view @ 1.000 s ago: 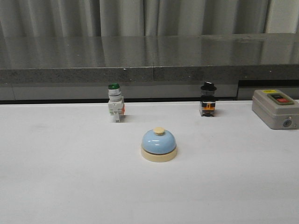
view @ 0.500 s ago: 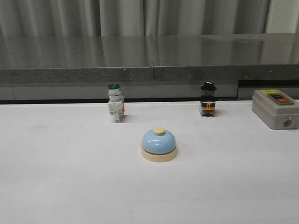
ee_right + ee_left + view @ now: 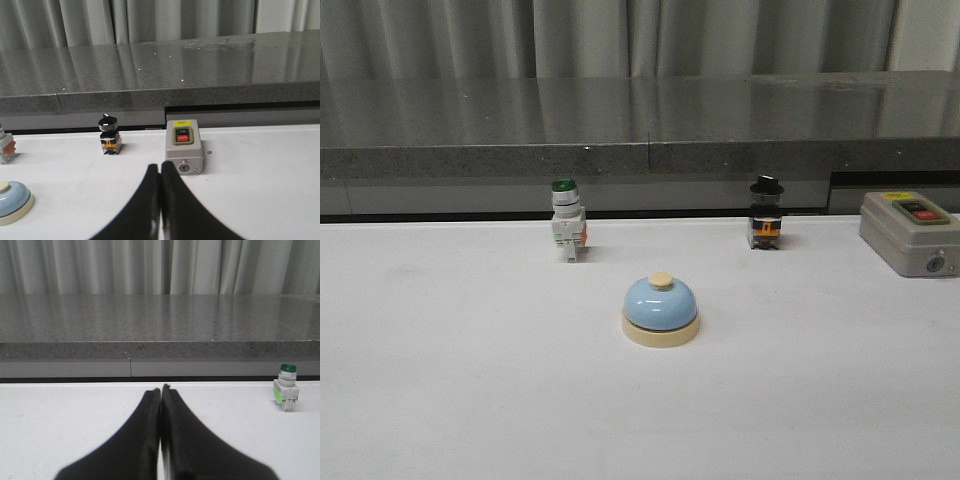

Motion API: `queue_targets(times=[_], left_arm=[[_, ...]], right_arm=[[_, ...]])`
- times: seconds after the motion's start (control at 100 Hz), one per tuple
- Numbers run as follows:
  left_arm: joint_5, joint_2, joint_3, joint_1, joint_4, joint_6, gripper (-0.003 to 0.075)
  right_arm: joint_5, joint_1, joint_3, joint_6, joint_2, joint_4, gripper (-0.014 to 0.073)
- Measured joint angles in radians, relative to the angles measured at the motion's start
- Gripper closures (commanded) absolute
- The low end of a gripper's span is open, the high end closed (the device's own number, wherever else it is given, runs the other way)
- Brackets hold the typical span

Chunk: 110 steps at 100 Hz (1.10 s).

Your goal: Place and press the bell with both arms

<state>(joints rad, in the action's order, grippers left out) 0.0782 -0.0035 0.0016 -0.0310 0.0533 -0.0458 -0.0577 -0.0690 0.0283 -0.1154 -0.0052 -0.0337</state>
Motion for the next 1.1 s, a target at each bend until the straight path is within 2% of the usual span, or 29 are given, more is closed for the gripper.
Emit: queue_targets(times=[0.13,0.27,0.77,0.92,1.1], left_arm=[[0.000,0.000,0.000,0.000,0.000,0.000,0.0740],[0.000,0.000,0.000,0.000,0.000,0.000,0.0740],[0.000,0.000,0.000,0.000,0.000,0.000,0.0740],[0.000,0.000,0.000,0.000,0.000,0.000,0.0740],[0.000,0.000,0.000,0.000,0.000,0.000,0.0740]], right_arm=[[-0.012,0.000,-0.009,0.000,0.005,0.000,0.0654],[-0.067,0.000,-0.091,0.000,0.071,0.002,0.0654],[-0.405,0.000,-0.584,0.000,0.637,0.002,0.0654],[-0.477,0.000,-0.672,0.000,0.786,0.010,0.0654],[-0.491,0.000,-0.706,0.000,0.893,0.025,0.0654]])
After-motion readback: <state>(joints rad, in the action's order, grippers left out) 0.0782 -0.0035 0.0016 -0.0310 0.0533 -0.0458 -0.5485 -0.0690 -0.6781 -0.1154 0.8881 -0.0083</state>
